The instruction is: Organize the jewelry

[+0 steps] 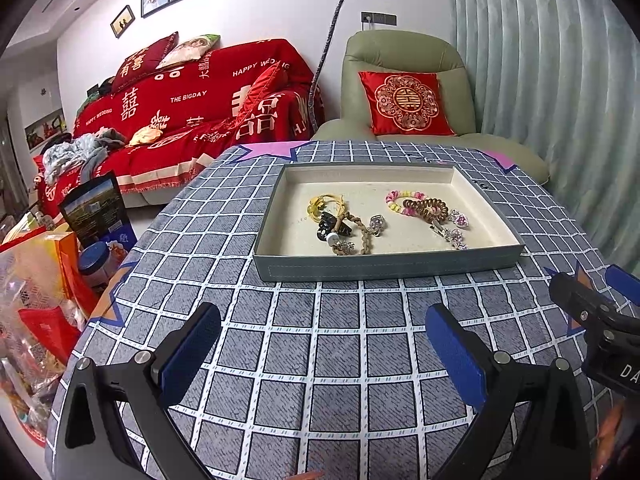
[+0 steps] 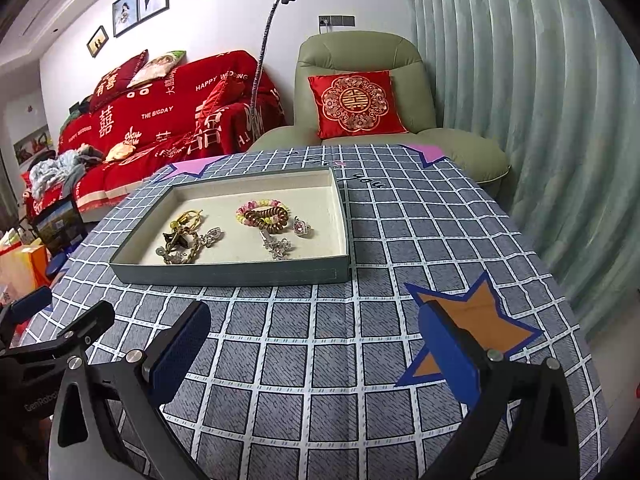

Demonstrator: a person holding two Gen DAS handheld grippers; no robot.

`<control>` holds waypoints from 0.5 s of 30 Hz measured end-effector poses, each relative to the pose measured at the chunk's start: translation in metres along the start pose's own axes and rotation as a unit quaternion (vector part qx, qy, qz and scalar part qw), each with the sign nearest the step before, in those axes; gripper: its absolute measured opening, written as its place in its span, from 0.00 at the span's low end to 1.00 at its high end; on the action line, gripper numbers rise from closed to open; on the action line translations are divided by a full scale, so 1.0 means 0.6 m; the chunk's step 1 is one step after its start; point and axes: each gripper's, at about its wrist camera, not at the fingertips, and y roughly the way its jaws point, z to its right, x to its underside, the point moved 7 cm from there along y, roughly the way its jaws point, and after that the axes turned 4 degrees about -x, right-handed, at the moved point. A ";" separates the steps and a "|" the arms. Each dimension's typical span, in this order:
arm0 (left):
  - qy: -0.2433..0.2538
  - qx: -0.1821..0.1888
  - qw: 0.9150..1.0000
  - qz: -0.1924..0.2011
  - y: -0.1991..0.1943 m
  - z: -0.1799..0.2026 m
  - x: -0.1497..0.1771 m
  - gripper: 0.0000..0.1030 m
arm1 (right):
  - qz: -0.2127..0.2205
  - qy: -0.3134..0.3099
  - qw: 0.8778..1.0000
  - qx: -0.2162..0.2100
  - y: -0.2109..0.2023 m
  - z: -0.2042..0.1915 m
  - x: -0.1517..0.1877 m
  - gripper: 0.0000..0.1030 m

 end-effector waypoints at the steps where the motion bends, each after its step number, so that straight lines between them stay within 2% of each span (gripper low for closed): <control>1: 0.000 0.000 1.000 0.000 0.000 0.000 0.000 1.00 | 0.000 0.000 1.000 0.000 0.000 -0.001 0.000 1.00; 15: 0.002 -0.004 1.000 -0.001 -0.006 0.000 0.002 1.00 | 0.001 -0.002 1.000 -0.001 -0.005 -0.003 0.000 1.00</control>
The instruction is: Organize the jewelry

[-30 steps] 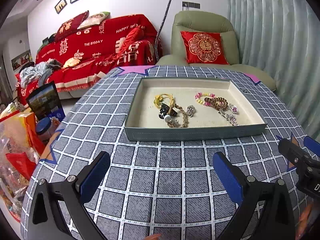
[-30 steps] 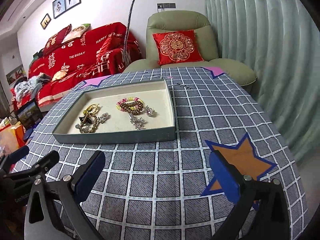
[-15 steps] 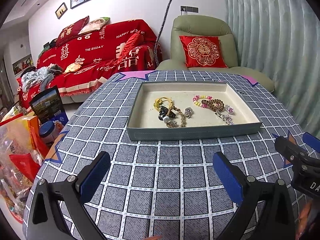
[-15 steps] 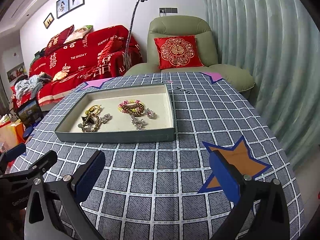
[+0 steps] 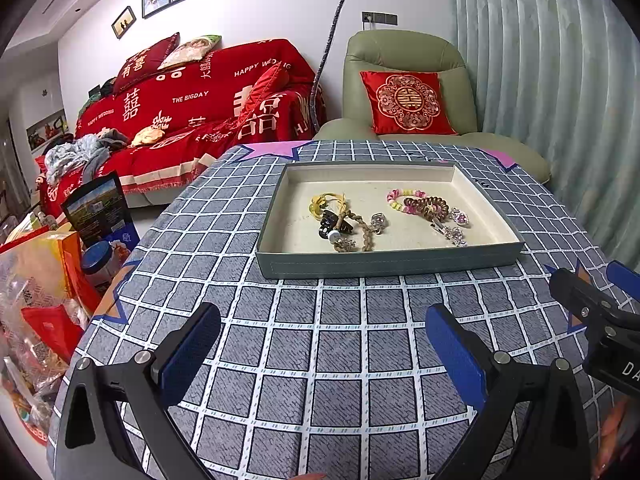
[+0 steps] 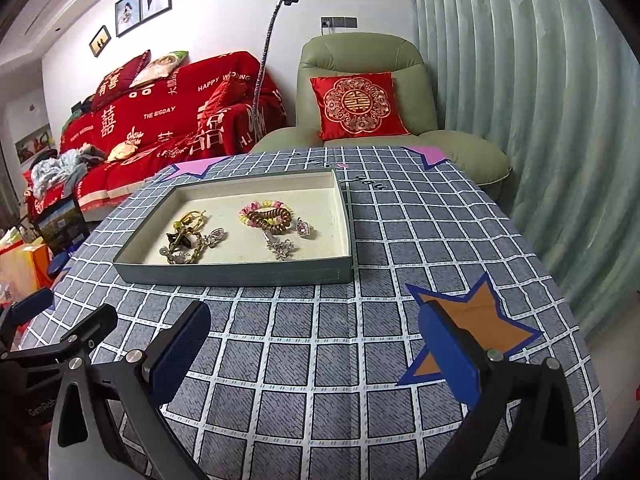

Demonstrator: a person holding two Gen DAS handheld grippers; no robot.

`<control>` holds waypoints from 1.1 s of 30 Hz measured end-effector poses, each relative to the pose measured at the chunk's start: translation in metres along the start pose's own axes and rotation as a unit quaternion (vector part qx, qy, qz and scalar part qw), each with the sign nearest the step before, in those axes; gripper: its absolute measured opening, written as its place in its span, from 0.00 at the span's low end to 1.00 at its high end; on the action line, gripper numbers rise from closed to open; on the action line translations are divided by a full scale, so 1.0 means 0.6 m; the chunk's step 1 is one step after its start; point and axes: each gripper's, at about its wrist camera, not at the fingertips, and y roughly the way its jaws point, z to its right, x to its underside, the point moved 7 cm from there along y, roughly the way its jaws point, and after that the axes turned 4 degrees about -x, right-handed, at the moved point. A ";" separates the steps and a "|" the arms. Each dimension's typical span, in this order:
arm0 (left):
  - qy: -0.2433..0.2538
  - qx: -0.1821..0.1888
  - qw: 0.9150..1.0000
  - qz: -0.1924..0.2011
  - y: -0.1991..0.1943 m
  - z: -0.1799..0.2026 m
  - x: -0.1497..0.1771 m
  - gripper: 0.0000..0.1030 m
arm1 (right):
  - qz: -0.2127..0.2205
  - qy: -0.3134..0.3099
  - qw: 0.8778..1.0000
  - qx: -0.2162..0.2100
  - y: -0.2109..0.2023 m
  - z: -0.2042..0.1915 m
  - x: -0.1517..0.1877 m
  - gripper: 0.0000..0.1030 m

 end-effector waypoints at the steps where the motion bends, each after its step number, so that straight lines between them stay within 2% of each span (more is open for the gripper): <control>1: 0.000 0.000 1.000 0.000 0.000 -0.001 0.000 1.00 | 0.000 0.001 1.000 -0.001 0.000 0.000 0.000 1.00; 33: 0.003 0.000 1.000 -0.001 -0.004 0.000 0.003 1.00 | 0.002 0.001 1.000 -0.003 -0.010 -0.006 -0.002 1.00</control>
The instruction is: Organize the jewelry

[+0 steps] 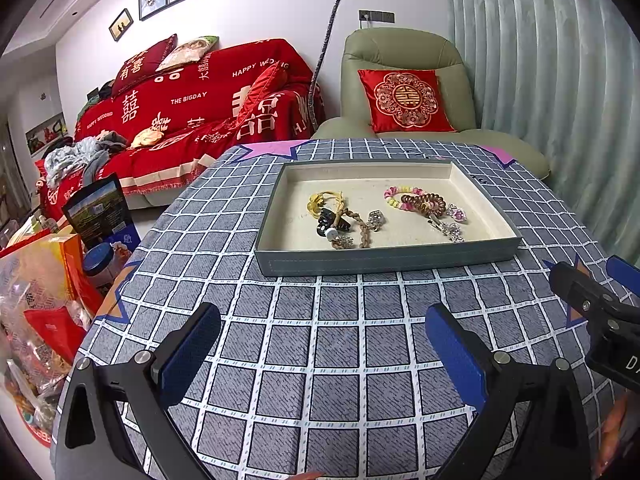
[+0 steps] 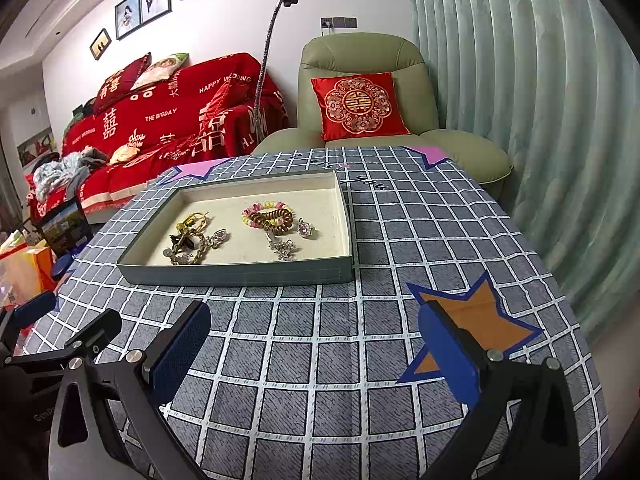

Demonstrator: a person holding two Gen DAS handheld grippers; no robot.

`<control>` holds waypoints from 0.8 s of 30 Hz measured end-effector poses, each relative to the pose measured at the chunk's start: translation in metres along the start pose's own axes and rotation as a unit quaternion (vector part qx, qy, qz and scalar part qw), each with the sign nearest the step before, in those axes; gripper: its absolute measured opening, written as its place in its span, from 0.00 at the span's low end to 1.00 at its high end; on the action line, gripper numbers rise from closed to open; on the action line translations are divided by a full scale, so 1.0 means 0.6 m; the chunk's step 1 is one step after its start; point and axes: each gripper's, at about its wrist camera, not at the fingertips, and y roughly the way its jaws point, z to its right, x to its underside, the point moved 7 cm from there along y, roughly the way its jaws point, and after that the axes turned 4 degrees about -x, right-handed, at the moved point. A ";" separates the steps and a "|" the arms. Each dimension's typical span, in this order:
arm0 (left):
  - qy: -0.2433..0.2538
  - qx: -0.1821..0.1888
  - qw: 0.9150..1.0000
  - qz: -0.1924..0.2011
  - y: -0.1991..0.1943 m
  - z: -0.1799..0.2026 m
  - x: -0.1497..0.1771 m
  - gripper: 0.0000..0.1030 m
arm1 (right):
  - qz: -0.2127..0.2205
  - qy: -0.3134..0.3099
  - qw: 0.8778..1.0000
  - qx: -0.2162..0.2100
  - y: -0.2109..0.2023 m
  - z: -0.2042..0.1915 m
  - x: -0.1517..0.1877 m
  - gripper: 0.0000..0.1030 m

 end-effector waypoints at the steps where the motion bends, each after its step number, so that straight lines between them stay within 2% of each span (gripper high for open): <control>1: 0.001 0.000 1.000 0.000 -0.001 0.000 0.001 1.00 | 0.000 0.000 1.000 0.000 -0.002 -0.001 0.000 1.00; 24: -0.005 0.002 1.000 -0.008 -0.004 -0.003 0.002 1.00 | -0.001 0.000 1.000 -0.001 -0.008 -0.005 0.000 1.00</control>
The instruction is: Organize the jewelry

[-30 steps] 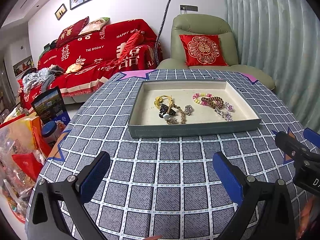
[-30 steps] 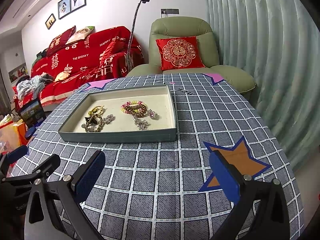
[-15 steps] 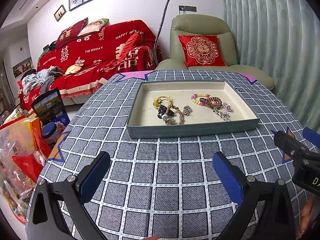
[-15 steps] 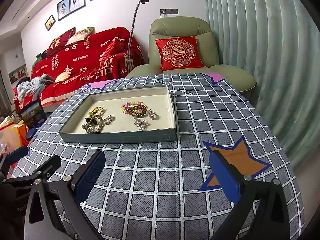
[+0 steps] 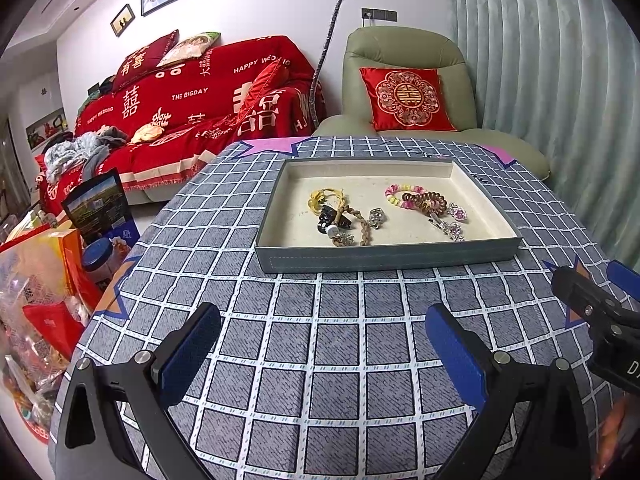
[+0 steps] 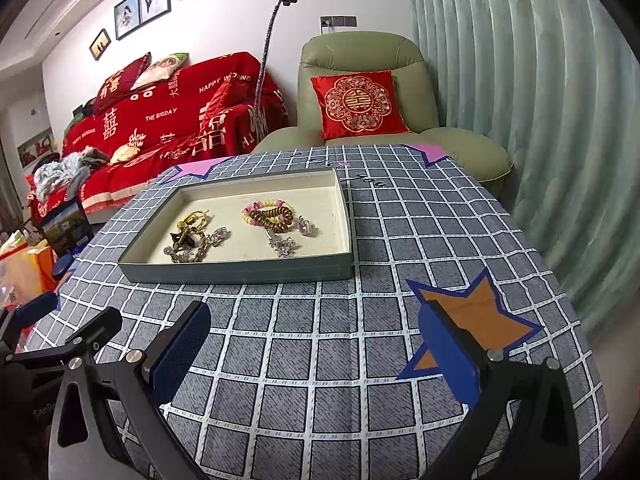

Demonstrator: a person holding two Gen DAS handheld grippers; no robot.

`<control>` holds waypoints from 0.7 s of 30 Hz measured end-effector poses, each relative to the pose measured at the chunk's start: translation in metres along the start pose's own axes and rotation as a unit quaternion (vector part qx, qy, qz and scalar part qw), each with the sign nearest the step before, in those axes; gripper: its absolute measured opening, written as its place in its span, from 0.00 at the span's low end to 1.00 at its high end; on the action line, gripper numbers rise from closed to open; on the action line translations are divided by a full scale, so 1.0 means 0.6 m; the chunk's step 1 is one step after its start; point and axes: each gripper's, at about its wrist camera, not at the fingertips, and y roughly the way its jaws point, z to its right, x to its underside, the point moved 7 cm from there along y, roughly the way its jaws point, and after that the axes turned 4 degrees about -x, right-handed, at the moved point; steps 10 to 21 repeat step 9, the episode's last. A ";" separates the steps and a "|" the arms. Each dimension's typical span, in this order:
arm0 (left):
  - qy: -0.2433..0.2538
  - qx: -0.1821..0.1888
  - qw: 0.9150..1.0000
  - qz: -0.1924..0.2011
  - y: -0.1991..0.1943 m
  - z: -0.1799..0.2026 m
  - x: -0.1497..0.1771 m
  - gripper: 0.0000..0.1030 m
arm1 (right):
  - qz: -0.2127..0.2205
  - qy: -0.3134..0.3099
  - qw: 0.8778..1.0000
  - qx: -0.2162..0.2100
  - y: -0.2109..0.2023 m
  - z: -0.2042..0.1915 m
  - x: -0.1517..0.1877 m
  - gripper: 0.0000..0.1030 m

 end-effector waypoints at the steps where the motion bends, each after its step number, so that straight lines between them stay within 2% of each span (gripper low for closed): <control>1: -0.001 0.001 1.000 0.000 0.002 0.001 0.000 1.00 | 0.000 0.000 1.000 0.000 0.000 0.000 0.000 1.00; 21: -0.001 0.003 1.000 0.004 0.002 -0.002 -0.001 1.00 | 0.000 0.001 1.000 0.001 0.003 0.002 0.000 1.00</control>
